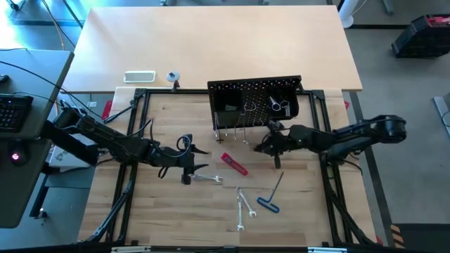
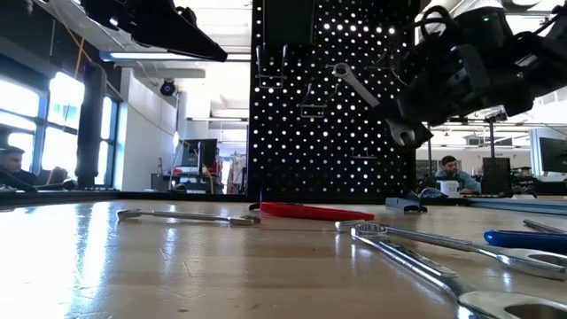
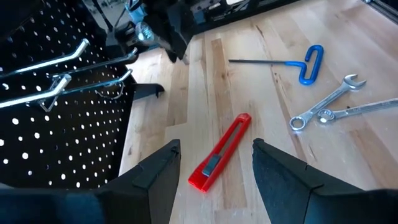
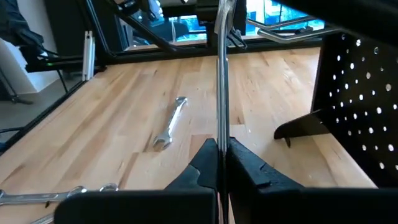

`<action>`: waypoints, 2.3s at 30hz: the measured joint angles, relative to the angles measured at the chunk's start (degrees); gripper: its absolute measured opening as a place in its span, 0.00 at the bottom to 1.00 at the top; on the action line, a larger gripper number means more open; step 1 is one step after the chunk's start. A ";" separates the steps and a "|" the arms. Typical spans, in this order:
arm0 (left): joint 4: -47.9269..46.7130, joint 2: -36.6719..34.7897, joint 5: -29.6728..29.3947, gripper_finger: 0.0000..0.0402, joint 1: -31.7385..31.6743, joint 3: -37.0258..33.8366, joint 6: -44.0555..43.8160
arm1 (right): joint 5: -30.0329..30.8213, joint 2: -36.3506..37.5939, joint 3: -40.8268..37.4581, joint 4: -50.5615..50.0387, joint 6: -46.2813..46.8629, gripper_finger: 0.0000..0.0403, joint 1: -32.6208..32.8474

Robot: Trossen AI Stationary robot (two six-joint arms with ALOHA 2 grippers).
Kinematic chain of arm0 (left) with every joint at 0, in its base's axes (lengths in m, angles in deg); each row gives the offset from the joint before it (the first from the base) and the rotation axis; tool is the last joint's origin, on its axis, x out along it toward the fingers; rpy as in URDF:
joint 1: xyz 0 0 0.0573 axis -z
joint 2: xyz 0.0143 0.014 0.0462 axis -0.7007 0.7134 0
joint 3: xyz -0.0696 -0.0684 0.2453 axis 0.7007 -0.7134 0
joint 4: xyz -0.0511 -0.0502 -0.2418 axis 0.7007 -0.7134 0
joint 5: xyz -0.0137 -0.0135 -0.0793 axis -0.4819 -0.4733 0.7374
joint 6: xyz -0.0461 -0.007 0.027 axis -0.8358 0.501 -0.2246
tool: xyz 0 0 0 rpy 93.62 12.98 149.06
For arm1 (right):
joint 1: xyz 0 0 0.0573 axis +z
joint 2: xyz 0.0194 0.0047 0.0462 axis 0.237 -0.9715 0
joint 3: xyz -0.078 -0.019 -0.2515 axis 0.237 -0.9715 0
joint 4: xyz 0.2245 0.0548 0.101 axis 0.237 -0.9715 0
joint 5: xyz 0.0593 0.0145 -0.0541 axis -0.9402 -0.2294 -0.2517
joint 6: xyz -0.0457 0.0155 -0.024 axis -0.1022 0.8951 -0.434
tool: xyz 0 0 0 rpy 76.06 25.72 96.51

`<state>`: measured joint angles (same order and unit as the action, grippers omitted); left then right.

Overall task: Hang tools onto peg board
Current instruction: Hang the wrench on the peg board

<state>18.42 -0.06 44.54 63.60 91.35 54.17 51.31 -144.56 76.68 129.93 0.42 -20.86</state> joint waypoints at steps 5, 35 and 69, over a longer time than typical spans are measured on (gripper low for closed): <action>-0.10 0.00 0.01 0.47 0.00 0.02 -0.44 | 0.38 -2.69 2.09 -2.04 0.79 0.01 -1.44; -3.44 -0.02 2.31 0.47 0.04 0.02 -1.12 | 11.46 -3.84 2.20 -2.63 6.54 0.06 -1.87; -6.94 23.26 16.55 0.47 0.00 0.02 -9.90 | 13.10 -3.82 2.18 -2.81 12.31 0.31 5.04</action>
<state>11.48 23.20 61.08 63.60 91.36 44.27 64.42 -148.38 78.86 127.12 12.73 -15.81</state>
